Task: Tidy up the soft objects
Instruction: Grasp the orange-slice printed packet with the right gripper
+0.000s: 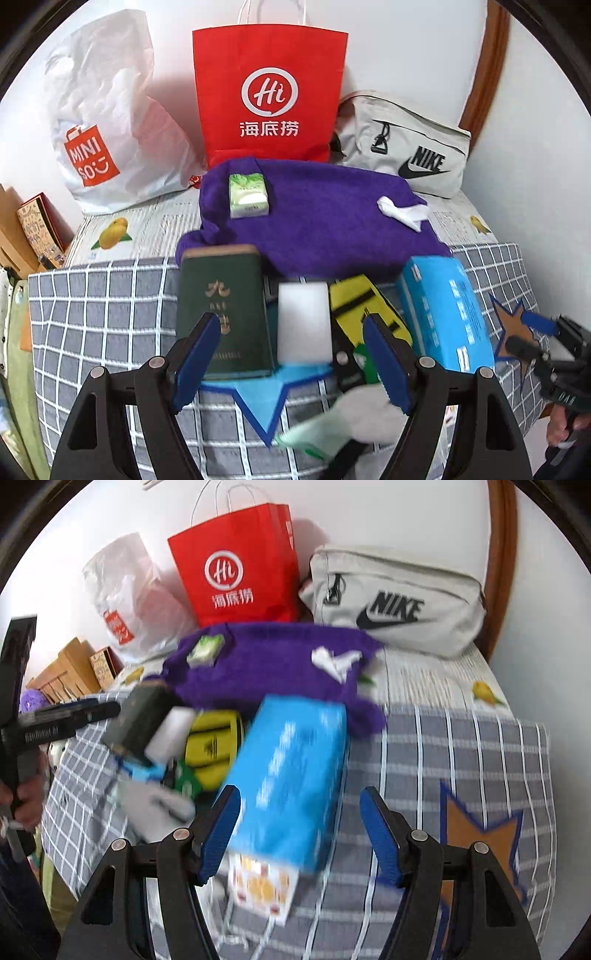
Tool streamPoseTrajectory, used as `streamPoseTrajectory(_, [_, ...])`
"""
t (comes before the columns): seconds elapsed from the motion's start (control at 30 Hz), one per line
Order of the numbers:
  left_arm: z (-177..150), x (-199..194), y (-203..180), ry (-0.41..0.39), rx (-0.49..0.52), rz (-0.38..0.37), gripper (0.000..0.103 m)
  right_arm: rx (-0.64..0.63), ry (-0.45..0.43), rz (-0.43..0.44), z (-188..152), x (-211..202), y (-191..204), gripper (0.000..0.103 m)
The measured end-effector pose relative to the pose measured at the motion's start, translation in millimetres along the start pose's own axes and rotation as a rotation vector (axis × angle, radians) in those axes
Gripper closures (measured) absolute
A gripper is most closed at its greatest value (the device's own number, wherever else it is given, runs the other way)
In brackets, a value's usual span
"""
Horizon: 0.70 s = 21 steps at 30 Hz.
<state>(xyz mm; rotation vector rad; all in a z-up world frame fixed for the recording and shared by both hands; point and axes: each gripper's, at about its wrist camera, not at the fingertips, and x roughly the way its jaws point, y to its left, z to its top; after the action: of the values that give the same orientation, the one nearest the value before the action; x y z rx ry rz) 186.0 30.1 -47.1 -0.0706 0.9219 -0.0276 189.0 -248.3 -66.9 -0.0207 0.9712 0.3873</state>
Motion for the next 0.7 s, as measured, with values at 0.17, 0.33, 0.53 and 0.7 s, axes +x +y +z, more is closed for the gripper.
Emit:
streamPoseTrajectory(0.17, [-23.6,-4.8,-4.3,-0.006,0.01,0.006,0.025,0.036,0.051,0.018,-42.2,7.8,7.0,0.036])
streamPoseTrajectory(0.33, [-47.6,-4.4,-0.1,0.007,0.012,-0.001,0.025,0.058,0.069,-0.018,-67.4,30.4,21.4,0.036])
streamPoseTrajectory(0.53, [-67.2,0.1,12.9,0.023,-0.006,0.009,0.025,0.038,0.079,-0.053,-83.6,48.9,34.3,0.036])
streamPoseTrajectory(0.7, [-74.0,6.9,23.7,0.041,-0.035,0.024,0.025,0.041,0.07,-0.051,-82.2,55.4,41.4,0.028])
